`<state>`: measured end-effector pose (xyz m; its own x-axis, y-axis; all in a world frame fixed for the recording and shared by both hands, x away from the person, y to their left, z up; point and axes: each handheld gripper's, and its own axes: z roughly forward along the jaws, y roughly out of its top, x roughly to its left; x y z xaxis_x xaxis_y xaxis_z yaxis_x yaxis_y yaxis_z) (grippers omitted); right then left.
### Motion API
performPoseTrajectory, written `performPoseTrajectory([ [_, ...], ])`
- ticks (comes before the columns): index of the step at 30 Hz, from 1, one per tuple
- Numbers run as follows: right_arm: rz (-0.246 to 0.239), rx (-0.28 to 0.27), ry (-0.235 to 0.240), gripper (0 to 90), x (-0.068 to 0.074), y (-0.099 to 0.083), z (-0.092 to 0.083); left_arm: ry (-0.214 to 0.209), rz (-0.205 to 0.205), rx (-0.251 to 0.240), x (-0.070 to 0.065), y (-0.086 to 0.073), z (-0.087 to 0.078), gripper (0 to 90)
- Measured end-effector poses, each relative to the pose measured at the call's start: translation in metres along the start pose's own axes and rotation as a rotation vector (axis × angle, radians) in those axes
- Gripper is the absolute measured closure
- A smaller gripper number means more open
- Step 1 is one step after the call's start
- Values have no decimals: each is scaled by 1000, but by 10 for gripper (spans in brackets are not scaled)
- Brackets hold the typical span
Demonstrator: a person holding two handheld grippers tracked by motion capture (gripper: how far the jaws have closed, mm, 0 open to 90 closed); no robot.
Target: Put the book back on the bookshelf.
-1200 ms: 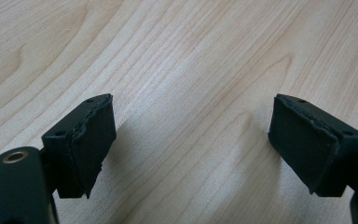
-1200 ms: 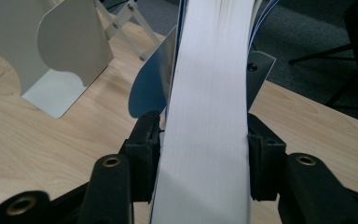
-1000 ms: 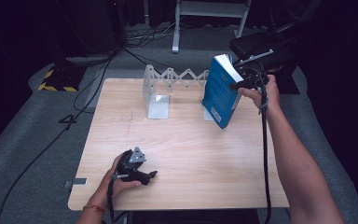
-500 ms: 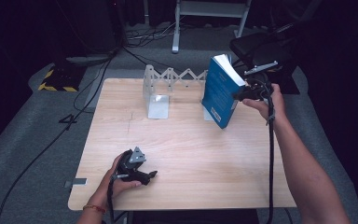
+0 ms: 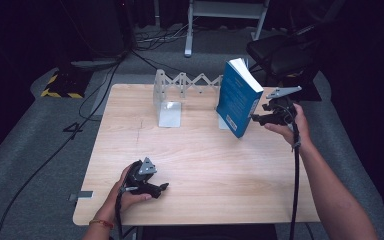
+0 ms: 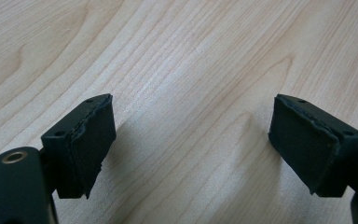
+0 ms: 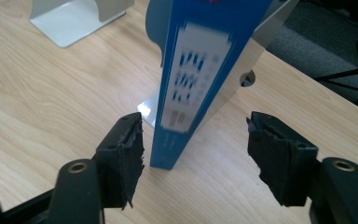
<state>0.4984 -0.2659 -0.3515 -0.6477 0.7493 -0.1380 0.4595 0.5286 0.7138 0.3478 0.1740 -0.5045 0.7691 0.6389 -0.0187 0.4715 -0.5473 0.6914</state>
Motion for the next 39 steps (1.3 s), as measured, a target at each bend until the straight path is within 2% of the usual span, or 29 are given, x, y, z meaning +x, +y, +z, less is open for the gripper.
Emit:
performPoseTrajectory([
  [9, -49, 5, 19, 280, 6, -39, -1, 1, 0, 0, 0, 0, 0, 152],
  [20, -80, -20, 47, 271, 9, -90, -12, 6, -7, 0, 0, 0, 0, 152],
  [25, -99, 0, 60, 269, 12, -116, -16, 5, -5, 1, 0, 1, 0, 152],
  [26, -99, 0, 60, 269, 12, -116, -16, 5, -5, 1, 0, 1, 0, 152],
  [33, -130, 26, 69, 265, 14, -157, -21, 6, -8, 0, 0, 1, 0, 152],
  [39, -97, 29, 86, 257, 12, -185, -26, 11, -6, 0, 0, 1, 0, 153],
])
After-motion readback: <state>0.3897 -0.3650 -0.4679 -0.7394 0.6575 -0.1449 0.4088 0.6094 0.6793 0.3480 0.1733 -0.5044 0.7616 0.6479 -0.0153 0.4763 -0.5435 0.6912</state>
